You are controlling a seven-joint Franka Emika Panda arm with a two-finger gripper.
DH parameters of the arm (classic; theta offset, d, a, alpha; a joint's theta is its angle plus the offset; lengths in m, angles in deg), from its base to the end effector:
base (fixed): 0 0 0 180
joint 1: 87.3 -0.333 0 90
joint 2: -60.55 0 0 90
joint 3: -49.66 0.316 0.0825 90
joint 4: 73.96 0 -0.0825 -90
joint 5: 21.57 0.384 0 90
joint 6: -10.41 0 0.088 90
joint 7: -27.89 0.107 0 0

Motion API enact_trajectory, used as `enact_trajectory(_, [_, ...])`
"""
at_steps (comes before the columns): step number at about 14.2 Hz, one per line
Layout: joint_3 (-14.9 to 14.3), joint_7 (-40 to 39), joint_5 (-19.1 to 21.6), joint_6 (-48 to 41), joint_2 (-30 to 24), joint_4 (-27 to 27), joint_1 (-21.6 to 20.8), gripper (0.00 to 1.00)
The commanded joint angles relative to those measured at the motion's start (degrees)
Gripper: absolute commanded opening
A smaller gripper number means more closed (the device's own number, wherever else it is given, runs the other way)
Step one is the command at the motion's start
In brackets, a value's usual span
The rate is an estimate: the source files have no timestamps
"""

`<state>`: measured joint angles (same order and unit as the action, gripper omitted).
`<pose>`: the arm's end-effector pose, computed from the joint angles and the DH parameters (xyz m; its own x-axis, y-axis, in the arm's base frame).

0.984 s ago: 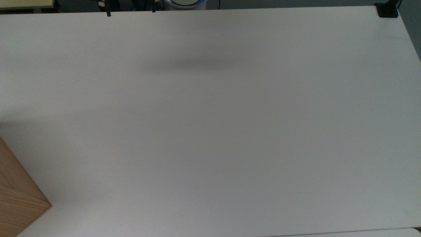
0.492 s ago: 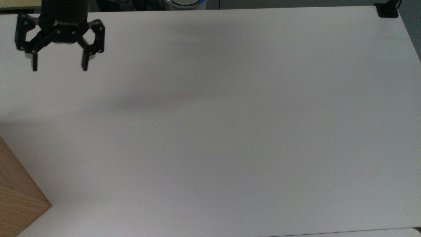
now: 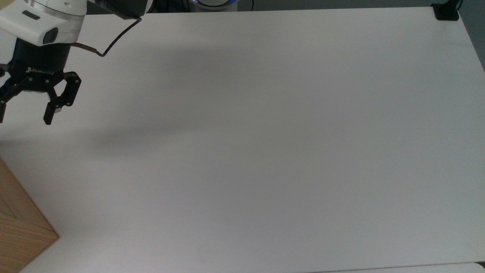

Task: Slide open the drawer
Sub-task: 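Move the open gripper toward the black handle of the upper drawer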

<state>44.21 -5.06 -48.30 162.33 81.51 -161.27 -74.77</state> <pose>0.6891 -0.1987 0.5376 0.7321 0.6358 0.2446 0.3172 -0.6359 0.7036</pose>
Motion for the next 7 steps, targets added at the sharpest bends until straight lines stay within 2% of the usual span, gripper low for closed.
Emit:
enact_trajectory(1, [-0.8,-1.1,-1.7,5.2,2.0,0.7,1.9,0.69])
enact_trajectory(3, [-3.3,-1.2,-3.1,10.1,3.6,1.6,2.5,0.67])
enact_trajectory(4, [-3.7,-1.2,-3.2,10.9,4.7,2.5,2.8,0.67])
enact_trajectory(7, [-3.8,-1.2,-3.7,11.5,10.5,9.5,4.9,0.67])
